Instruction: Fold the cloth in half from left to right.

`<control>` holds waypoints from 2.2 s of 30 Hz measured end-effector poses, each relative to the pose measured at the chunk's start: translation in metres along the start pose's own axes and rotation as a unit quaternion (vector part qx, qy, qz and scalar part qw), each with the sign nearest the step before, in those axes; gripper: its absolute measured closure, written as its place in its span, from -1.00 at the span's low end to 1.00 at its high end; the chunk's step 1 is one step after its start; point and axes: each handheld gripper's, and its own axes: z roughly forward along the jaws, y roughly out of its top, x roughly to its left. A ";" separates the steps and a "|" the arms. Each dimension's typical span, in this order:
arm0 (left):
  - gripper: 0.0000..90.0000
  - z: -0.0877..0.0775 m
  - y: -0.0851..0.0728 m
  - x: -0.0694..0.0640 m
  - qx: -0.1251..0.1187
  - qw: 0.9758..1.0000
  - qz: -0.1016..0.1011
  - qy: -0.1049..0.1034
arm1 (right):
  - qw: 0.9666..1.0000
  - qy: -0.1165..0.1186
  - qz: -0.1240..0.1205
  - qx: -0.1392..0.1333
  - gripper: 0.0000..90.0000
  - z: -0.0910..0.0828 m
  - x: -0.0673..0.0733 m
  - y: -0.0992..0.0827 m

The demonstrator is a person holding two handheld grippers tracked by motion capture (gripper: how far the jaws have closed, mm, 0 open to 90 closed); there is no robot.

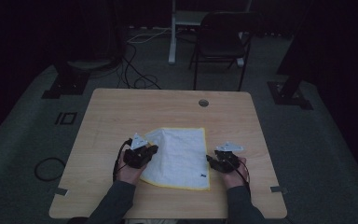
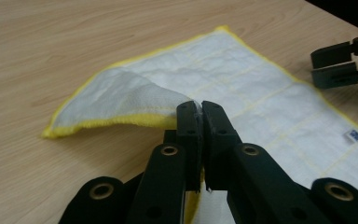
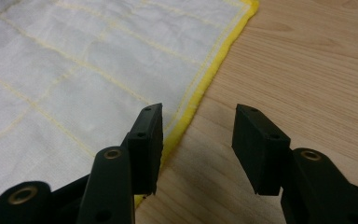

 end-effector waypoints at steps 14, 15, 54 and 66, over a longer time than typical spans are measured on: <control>0.94 0.011 0.013 -0.018 -0.001 1.000 0.021 -0.021 | 1.000 -0.001 0.000 -0.002 0.17 -0.001 -0.001 0.000; 0.94 0.013 0.014 -0.020 -0.001 0.999 0.025 -0.025 | 1.000 0.000 0.000 -0.002 0.17 -0.001 -0.001 0.000; 0.94 0.049 0.040 -0.060 -0.005 0.994 0.068 -0.082 | 0.999 -0.023 0.020 -0.012 0.18 -0.006 -0.011 -0.002; 0.94 0.071 0.043 -0.077 0.009 0.992 0.079 -0.101 | 0.998 -0.039 0.035 -0.024 0.18 -0.011 -0.017 -0.004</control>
